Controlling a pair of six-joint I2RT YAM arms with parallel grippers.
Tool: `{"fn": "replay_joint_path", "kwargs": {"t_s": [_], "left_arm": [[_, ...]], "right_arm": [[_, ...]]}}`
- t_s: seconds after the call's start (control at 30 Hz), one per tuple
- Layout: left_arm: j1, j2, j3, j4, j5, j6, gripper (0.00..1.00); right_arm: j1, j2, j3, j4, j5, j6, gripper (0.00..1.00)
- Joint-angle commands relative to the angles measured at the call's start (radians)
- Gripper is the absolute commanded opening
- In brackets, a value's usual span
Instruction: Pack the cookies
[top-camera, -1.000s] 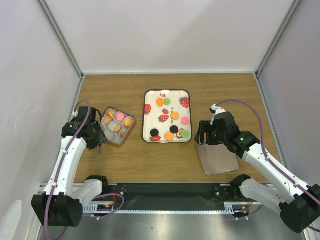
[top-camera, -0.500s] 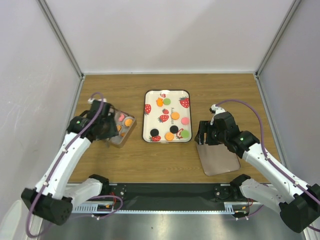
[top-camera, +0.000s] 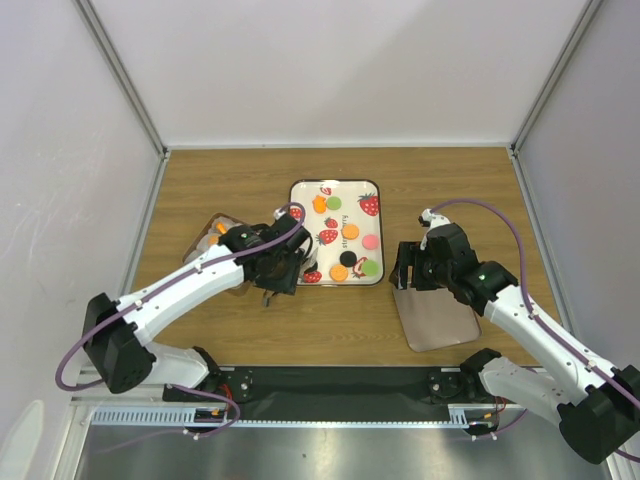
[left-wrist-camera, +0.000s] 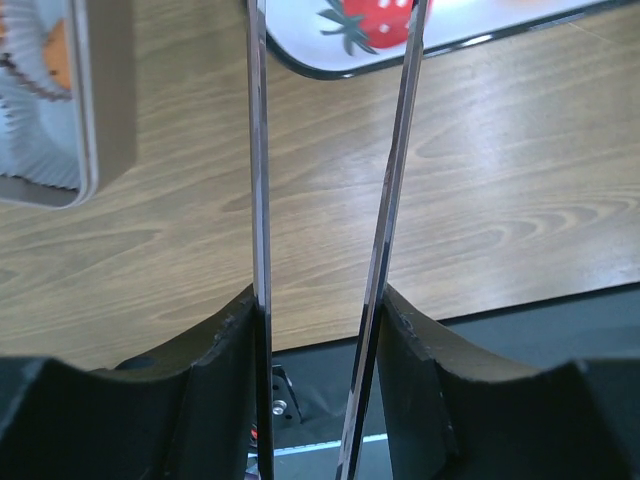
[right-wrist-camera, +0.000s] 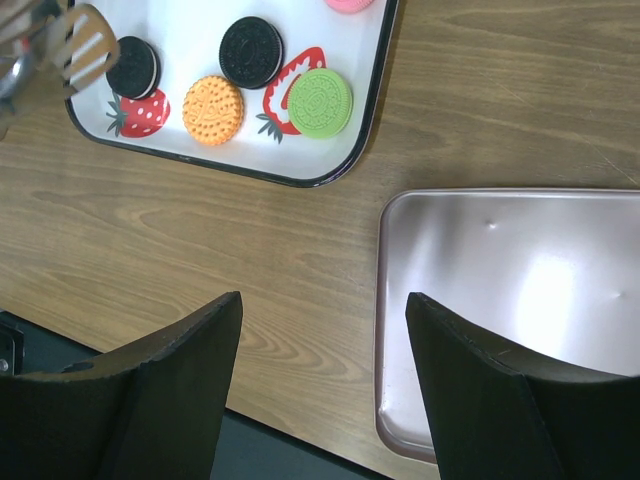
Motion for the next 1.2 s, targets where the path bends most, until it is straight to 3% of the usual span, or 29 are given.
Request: {"fn": "replay_joint_path", "kwargs": {"t_s": [0.0, 0.87, 1.07, 1.17], "left_arm": [[-0.025, 0.011, 0.022, 0.049, 0.03, 0.01, 0.51], [-0.043, 0.088, -0.04, 0.079, 0.038, 0.047, 0.5], [-0.045, 0.089, -0.032, 0.066, 0.013, 0.045, 0.38], [-0.043, 0.079, 0.009, 0.034, -0.028, 0.056, 0.36]], "right_arm": [[-0.001, 0.001, -0.002, 0.027, 0.018, -0.01, 0.73], [0.002, -0.002, -0.002, 0.027, 0.018, -0.006, 0.73], [0.004, -0.005, -0.002, 0.028, 0.017, -0.01, 0.73], [0.004, -0.007, 0.0, 0.027, 0.014, -0.008, 0.73]]}}
